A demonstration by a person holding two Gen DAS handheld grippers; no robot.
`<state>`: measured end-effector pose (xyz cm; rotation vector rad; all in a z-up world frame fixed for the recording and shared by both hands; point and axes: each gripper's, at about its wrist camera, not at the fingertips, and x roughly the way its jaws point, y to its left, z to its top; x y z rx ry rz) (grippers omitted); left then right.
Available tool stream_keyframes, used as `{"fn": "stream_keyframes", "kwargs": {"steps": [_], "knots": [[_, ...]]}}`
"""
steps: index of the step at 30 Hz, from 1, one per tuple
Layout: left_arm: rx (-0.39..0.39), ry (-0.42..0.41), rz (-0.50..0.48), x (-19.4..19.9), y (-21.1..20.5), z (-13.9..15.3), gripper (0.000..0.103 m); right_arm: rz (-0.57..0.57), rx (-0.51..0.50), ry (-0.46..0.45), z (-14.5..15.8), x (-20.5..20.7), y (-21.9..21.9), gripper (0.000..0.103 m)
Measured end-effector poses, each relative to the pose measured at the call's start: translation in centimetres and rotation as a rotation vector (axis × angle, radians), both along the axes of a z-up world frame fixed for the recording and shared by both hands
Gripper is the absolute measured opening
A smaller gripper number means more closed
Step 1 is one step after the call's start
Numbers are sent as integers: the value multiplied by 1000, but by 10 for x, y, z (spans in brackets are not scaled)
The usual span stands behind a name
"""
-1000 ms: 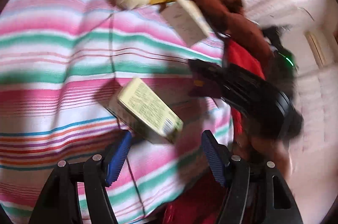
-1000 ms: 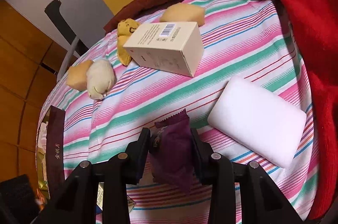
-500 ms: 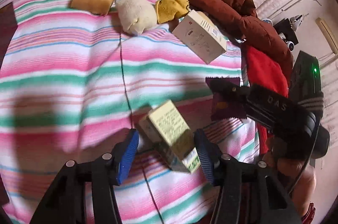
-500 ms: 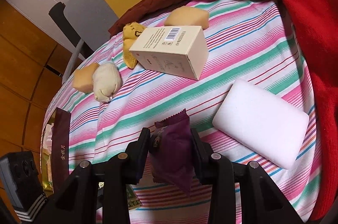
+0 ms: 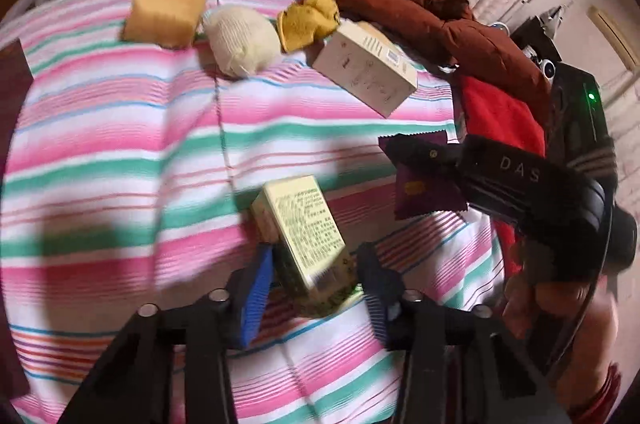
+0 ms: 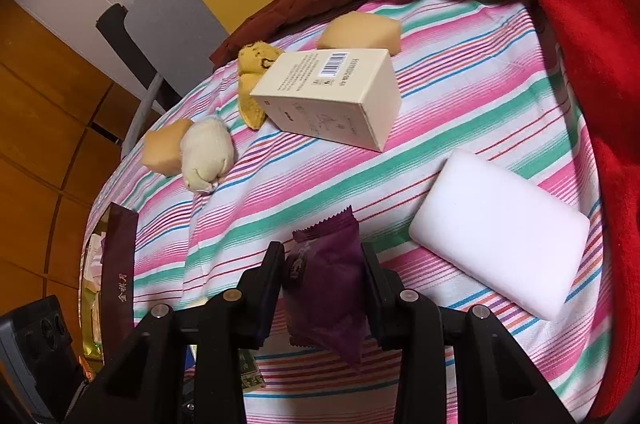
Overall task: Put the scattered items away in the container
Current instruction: 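Grasp the green herbal box with the left tool while the right tool grasps the purple packet, then carry herbal box and purple packet into the gold tray and release both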
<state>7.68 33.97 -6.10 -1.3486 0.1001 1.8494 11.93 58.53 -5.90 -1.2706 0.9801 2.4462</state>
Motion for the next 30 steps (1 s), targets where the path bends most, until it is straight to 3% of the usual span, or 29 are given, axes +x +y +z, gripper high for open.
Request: {"fn": "stream_keyframes", "kwargs": {"steps": [5, 10, 12, 14, 15, 16, 30], "knots": [[-21, 42, 25, -9, -15, 4, 33, 22, -8, 6, 0, -2, -4, 38], [-47, 53, 42, -9, -8, 1, 54, 42, -11, -1, -2, -5, -8, 38], [-69, 87, 15, -5, 3, -1, 54, 47, -9, -1, -2, -5, -9, 38], [-85, 136, -13, -2, 7, -3, 50, 52, -10, -3, -3, -6, -10, 38], [-84, 157, -23, -1, 8, -4, 35, 55, -11, -3, -3, -7, -10, 38], [-83, 165, -32, -1, 7, -5, 32, 60, -16, -3, -4, -7, -11, 38], [39, 170, -30, -1, -36, 10, 30, 94, -25, 29, 0, -11, -16, 38]]}}
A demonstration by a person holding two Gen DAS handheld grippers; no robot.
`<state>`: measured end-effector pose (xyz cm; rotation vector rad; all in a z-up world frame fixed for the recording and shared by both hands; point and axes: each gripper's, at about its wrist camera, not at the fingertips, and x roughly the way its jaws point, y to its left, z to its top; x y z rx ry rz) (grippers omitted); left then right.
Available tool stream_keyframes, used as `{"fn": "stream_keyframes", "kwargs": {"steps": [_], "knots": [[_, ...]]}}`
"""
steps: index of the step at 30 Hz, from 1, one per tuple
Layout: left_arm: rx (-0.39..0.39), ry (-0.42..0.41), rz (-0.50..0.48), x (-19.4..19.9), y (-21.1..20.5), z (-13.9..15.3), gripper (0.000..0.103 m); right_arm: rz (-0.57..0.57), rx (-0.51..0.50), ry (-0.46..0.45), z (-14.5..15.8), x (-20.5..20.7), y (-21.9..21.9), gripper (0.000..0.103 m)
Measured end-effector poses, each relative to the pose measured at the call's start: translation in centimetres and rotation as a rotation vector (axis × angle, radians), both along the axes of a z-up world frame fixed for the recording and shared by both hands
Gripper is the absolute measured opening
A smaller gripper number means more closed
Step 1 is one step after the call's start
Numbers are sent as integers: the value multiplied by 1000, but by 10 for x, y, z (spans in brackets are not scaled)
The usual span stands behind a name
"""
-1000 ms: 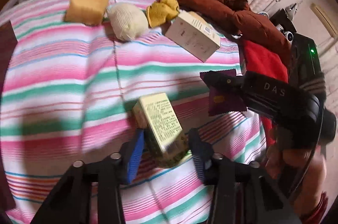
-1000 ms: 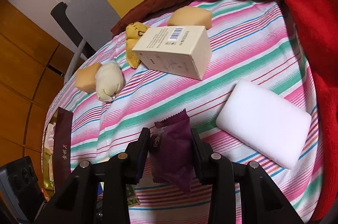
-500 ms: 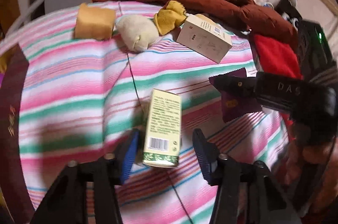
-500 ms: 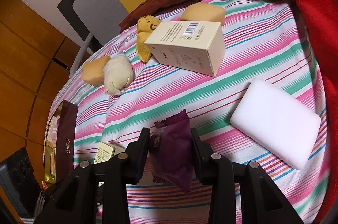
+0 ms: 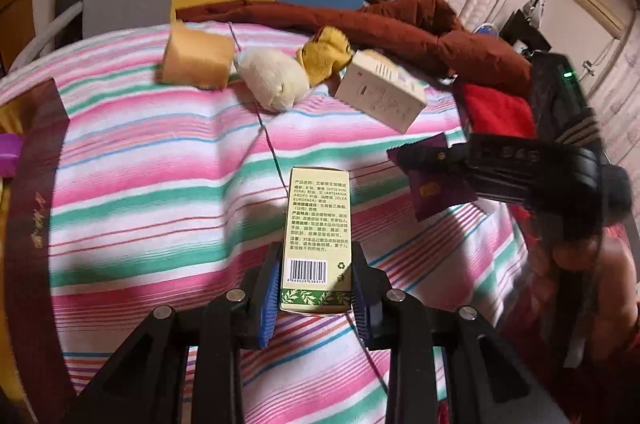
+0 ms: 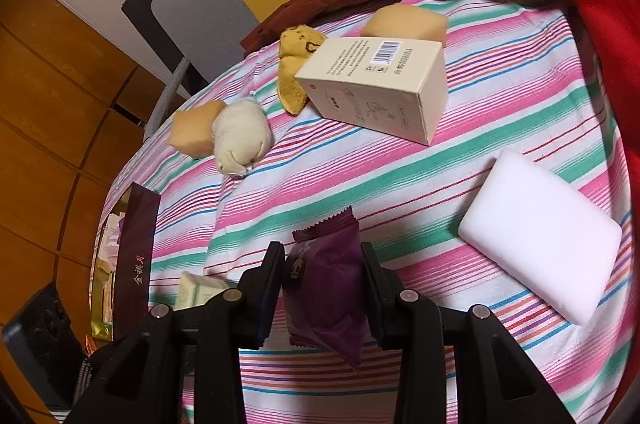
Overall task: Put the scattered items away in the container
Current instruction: 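Carry herbal box and purple packet into the gold tray and release both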
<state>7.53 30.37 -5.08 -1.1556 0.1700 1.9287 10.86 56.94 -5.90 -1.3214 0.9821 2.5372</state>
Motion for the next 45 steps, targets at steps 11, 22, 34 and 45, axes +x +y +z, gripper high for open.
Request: {"fn": "stream_keyframes", "kwargs": {"steps": [11, 22, 34, 45], "knots": [[76, 15, 56, -9, -53, 19, 30, 13, -3, 40, 5, 1, -4, 38], [141, 16, 191, -36, -123, 38, 30, 104, 15, 99, 25, -8, -40, 38], [167, 8, 337, -68, -189, 36, 30, 351, -103, 211, 60, -46, -167, 38], [132, -43, 411, -97, -223, 16, 30, 509, -86, 196, 66, -92, -253, 38]]}}
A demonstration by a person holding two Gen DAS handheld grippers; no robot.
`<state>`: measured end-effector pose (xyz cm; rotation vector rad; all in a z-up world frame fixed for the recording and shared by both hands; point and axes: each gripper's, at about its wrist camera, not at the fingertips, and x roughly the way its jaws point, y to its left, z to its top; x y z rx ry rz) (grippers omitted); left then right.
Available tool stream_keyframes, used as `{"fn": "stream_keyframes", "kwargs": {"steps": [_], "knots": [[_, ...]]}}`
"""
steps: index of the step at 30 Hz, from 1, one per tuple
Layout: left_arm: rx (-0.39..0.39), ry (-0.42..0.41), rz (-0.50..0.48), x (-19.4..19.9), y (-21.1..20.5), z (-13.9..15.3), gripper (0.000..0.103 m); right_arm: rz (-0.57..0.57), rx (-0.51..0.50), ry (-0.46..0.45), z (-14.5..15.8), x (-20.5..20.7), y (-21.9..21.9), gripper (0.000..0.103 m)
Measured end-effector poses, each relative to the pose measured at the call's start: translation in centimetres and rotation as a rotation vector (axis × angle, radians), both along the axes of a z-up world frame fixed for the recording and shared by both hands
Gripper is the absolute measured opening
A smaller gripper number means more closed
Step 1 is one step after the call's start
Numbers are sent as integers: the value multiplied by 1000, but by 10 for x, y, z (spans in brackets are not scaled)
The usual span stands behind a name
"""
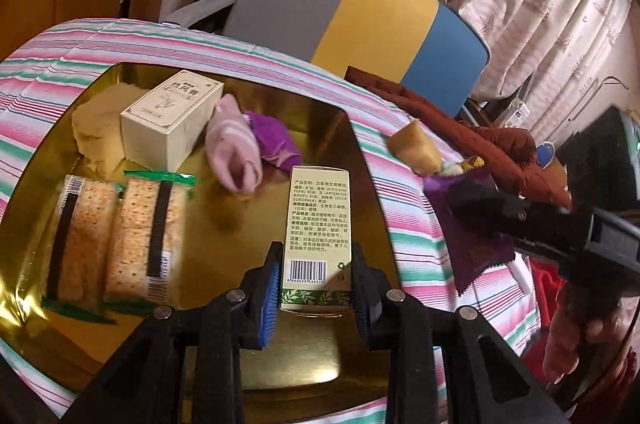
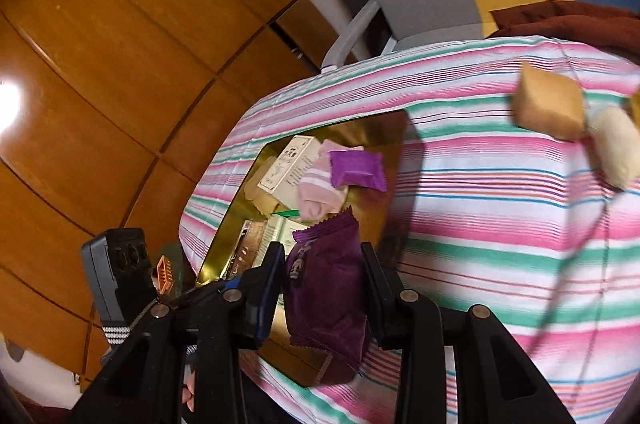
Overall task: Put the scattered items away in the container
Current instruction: 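Carry herbal box and purple packet into the gold tray and release both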
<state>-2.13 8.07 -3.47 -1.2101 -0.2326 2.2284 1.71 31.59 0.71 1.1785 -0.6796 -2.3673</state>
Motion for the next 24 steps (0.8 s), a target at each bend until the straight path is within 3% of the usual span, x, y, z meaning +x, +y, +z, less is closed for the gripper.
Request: {"fn": "stream_keyframes", "kwargs": {"steps": [5, 14, 24], "knots": [[-40, -34, 7, -12, -3, -11, 30, 8, 81, -4, -4, -31, -21, 38], [-123, -56, 25, -29, -12, -24, 30, 13, 333, 13, -8, -86, -50, 38], [-229, -64, 8, -39, -7, -36, 30, -12, 495, 12, -16, -128, -68, 38]]}}
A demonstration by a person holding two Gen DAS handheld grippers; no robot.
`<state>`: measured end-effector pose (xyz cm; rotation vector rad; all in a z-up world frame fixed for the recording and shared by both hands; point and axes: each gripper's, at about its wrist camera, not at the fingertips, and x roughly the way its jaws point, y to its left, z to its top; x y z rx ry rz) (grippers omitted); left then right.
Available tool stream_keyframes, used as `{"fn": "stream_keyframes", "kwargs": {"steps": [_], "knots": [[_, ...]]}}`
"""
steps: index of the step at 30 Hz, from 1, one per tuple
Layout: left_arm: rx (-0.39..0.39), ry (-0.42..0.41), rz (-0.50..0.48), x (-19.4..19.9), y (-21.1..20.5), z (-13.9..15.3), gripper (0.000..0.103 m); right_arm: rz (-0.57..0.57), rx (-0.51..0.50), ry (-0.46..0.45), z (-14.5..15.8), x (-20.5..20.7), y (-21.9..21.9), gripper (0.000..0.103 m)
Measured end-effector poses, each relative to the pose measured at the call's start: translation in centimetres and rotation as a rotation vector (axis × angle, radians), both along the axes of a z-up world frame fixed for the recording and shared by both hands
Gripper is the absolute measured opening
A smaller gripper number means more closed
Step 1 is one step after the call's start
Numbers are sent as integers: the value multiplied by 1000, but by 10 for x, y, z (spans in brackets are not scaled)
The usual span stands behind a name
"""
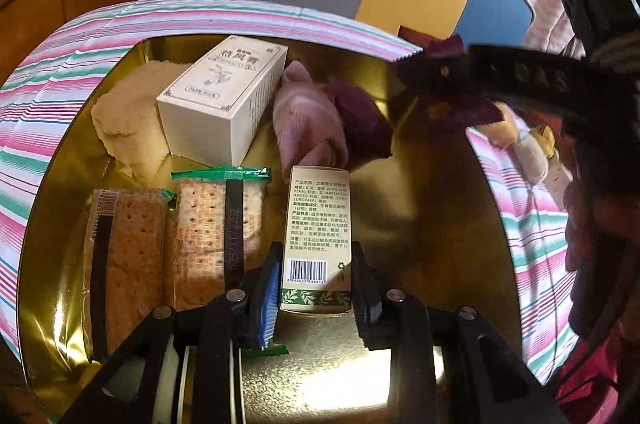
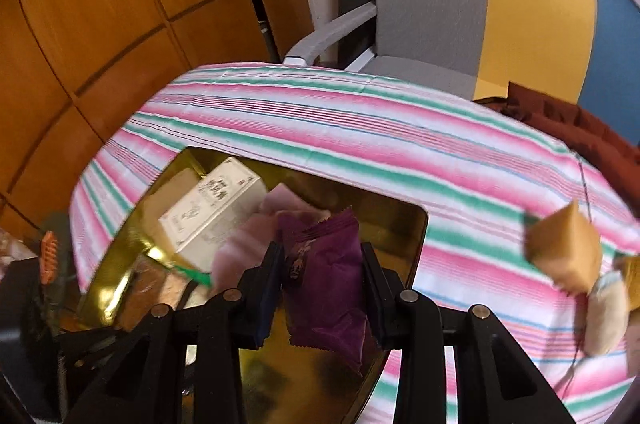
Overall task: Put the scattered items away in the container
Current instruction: 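Carry herbal box and purple packet into the gold tray and release both, then move both tools back over the cream sock and white foam block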
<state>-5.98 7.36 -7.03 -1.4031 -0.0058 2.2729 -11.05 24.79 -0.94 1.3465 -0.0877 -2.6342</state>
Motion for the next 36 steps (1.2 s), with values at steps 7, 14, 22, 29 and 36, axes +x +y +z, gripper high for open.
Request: {"fn": "stream_keyframes", "kwargs": {"steps": [7, 14, 22, 29, 36], "knots": [[29, -29, 39, -2, -3, 3, 45, -61, -82, 50, 12, 4, 13, 66], [40, -22, 87, 0, -8, 8, 50, -101, -141, 124, 29, 49, 37, 77], [96, 72, 152, 21, -18, 27, 51, -158, -172, 134, 25, 103, 80, 82], [177, 159, 111, 35, -3, 50, 51, -260, -130, 105, 17, 147, 151, 82], [212, 163, -8, 54, 41, 62, 51, -494, -36, 91, 18, 193, 264, 91]]}}
